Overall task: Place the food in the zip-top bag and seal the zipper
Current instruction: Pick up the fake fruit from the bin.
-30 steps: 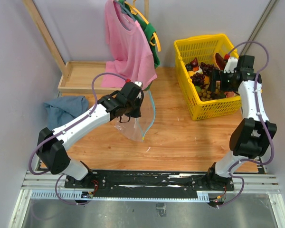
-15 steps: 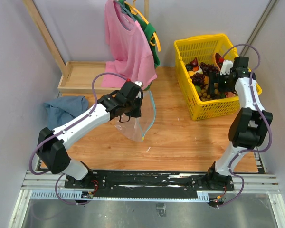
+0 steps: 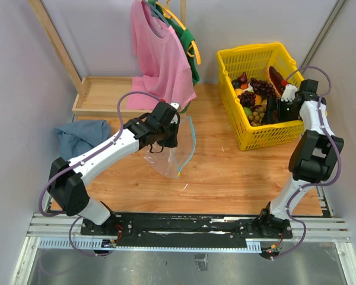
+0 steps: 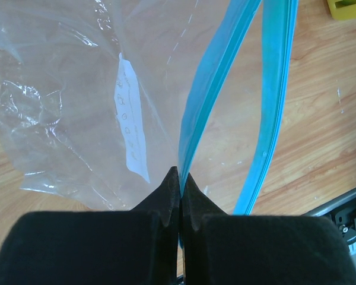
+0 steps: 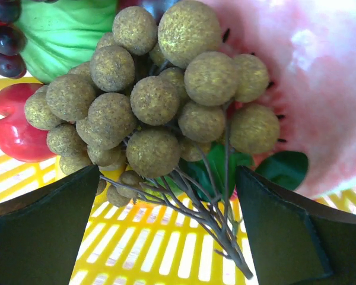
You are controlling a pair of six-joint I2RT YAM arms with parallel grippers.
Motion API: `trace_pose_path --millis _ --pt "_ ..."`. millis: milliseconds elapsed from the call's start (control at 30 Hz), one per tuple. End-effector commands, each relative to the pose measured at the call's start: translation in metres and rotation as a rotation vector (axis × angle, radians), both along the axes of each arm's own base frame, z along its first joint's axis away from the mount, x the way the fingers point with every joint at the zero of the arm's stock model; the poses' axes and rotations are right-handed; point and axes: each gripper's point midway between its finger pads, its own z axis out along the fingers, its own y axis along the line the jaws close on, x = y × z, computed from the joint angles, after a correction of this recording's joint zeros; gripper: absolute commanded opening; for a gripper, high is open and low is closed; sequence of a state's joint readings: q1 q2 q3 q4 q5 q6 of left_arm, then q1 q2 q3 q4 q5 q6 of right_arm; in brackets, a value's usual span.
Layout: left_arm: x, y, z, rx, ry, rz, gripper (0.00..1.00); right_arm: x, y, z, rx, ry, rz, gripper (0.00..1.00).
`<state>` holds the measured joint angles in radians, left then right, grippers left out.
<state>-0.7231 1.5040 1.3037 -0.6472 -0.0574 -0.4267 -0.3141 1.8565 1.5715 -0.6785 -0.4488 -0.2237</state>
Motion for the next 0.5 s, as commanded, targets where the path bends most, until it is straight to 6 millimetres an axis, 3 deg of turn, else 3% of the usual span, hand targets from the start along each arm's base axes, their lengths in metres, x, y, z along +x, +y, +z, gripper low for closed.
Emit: trace_pose_path --millis 0,133,467 --pt "0.006 -0.005 0.017 -0.040 -0.040 -0.011 0.00 -0.009 0.021 -0.021 0.127 0.064 0.051 0.99" --pt "0.006 -0.005 0.018 -0.042 -0.037 -0.010 0.00 -0.013 0.043 -0.012 0.247 0.057 0.105 0.99" --pt "0.005 -0.007 0.020 -0.054 -0.031 -0.005 0.00 -0.025 0.058 0.032 0.303 -0.010 0.126 0.97"
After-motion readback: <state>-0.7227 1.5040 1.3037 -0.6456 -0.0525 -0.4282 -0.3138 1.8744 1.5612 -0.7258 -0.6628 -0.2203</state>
